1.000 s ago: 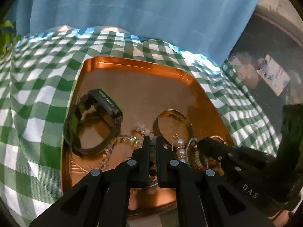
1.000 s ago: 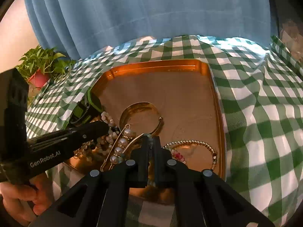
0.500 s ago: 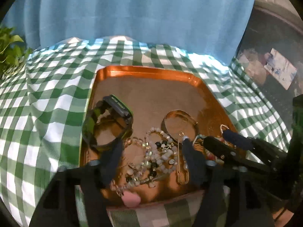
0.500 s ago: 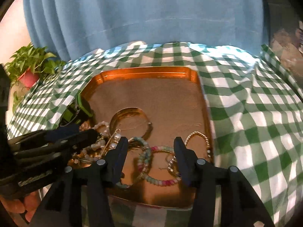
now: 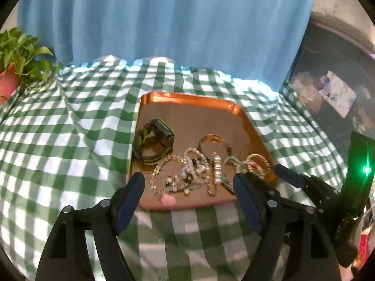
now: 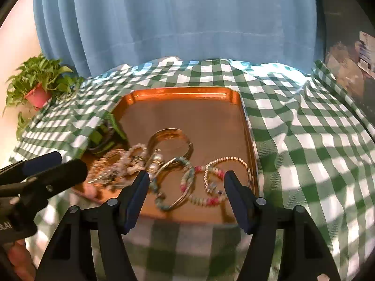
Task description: Organize jewelry
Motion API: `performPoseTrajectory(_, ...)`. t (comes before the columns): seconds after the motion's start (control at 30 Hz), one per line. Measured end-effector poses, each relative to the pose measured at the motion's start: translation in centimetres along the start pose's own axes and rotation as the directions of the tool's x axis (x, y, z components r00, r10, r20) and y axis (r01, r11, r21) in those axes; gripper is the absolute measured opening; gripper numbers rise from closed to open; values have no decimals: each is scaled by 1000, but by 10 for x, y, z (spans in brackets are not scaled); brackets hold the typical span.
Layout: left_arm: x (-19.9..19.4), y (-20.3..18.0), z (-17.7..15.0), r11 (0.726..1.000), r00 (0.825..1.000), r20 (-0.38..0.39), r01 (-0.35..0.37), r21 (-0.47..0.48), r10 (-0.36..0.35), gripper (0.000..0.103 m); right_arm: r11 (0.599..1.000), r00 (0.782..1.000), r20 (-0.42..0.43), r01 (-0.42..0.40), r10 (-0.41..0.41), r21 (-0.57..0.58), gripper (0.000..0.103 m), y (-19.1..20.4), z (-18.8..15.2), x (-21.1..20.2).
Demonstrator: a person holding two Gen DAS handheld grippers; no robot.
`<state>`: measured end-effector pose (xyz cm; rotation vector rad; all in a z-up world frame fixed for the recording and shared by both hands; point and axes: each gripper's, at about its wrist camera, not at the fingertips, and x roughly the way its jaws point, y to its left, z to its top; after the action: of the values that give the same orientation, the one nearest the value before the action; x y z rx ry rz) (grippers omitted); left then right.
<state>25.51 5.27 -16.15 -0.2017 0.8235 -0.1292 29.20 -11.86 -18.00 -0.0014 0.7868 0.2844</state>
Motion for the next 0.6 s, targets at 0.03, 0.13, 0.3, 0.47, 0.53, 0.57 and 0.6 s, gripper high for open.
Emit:
performPoseTrajectory(0.03, -13, -2, -2, 1000, 1000, 3, 7, 1, -7, 79, 1000, 1000, 7, 0, 0, -3, 66, 4, -1, -9)
performPoseTrajectory(0.13, -52, -13, -7, 999, 1000, 13, 23, 39, -23, 80, 999, 1000, 26, 15, -14, -31, 74, 20, -5, -47)
performPoseTrajectory(0.3, -128, -29, -20, 997, 992, 115, 45, 59, -52, 87, 998, 995, 95, 29, -23, -56, 82, 48, -9, -127)
performPoseTrajectory(0.47, -206, -49, -32, 997, 982, 191, -9, 78, -6, 98, 995, 981, 189, 56, -41, -76, 89, 67, -16, -204)
performPoseTrajectory(0.53, -235, -57, -38, 998, 981, 191, -48, 35, 41, 100, 996, 980, 193, 59, -45, -66, 89, 72, -20, -232)
performPoseTrajectory(0.57, -247, -61, -42, 997, 978, 196, -71, 21, 65, 101, 997, 979, 198, 59, -47, -55, 89, 74, -23, -245)
performPoseTrajectory(0.6, -257, -65, -45, 996, 976, 199, -92, 14, 87, 103, 997, 978, 201, 59, -49, -43, 90, 74, -26, -253)
